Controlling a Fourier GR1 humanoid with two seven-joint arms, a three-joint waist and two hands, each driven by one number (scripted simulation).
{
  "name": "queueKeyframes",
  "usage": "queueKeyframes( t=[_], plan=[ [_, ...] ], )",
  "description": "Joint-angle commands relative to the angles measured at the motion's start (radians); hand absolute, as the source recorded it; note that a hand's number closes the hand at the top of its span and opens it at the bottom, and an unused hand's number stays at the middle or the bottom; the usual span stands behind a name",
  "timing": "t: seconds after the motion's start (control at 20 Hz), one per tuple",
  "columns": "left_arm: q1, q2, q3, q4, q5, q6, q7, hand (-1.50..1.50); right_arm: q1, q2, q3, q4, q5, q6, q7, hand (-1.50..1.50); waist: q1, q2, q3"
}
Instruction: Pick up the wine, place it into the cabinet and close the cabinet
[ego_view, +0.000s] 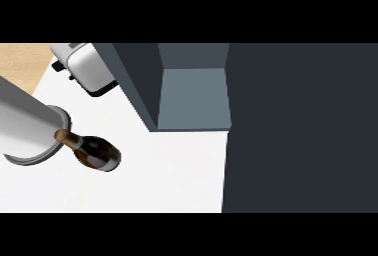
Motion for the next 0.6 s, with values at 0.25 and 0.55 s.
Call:
queueKeyframes(
  t=[0.25, 0.55],
  plan=[
    [0.078, -0.026, 0.025, 0.019, -0.005, -0.071, -0.079, -1.5, 0.067, -0.014, -0.043, -0.275, -0.109, -0.038, 0.115, -1.5, -0.004, 0.004, 0.0],
    [0.173, -0.116, -0.047, 0.151, -0.065, -0.196, -0.248, -1.5, 0.146, 0.022, 0.027, -0.219, -0.057, 0.011, 0.022, -1.5, -0.014, 0.004, 0.0]
  ],
)
